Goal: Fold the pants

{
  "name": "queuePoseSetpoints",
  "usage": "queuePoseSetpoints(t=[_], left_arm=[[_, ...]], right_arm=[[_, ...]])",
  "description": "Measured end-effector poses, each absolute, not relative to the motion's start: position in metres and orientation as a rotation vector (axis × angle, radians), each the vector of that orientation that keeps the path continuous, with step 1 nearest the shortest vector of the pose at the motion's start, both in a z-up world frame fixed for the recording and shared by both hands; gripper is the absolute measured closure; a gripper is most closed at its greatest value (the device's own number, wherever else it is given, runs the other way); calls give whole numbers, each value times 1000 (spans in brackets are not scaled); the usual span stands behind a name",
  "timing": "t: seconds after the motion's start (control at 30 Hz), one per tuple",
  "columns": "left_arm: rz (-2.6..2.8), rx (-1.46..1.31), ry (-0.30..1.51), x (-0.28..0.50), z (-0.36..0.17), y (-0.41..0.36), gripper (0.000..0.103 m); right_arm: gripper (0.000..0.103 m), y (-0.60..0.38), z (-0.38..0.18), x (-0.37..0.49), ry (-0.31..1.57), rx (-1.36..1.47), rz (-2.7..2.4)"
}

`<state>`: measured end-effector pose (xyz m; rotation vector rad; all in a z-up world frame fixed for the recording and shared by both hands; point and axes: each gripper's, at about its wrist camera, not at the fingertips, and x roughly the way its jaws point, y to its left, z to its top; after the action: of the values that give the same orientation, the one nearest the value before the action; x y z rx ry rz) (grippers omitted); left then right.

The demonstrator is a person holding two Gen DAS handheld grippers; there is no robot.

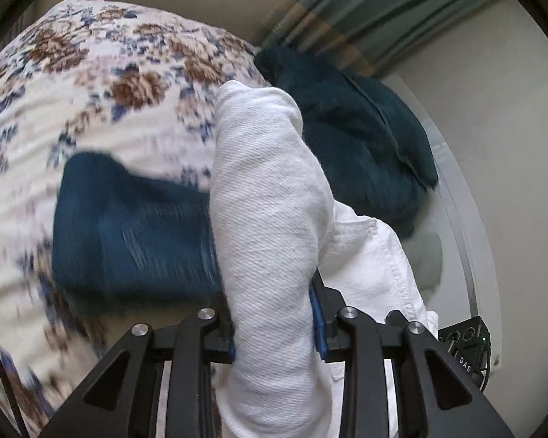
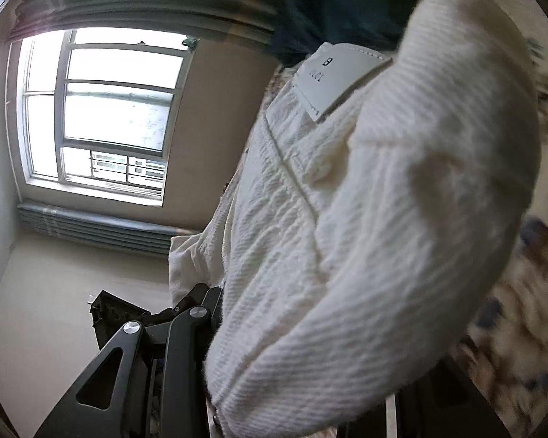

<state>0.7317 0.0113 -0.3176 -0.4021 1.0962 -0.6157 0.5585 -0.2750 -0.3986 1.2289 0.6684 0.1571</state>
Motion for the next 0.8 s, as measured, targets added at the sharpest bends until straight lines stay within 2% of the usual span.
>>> queuePoseSetpoints(t=[0.17,0.3,0.5,0.63,0.73,0.77,0.8], left_arm=[[-625,-448,1124,814,-349,52,76],[-598,-467,1202,858,-396,92,76],[-548,-448,1310,876,-466,136,75],[-558,-483,1328,877,-480,144,69],[-534,-506,1340,872,-471,146,66],[-510,-485,1330,869,-464,145,63],[-475,-438,1308,862,-455,142,50]], right_arm=[[68,-240,-412,664,670,1176,179],[68,-200,-453,715,713,1187,173],[67,-142,-536,752,847,1248,111],[62,-131,-555,760,877,1223,109],[50,-148,-552,772,930,1275,155],[40,-151,-551,776,959,1287,160],[21,-156,-546,775,992,1285,147]])
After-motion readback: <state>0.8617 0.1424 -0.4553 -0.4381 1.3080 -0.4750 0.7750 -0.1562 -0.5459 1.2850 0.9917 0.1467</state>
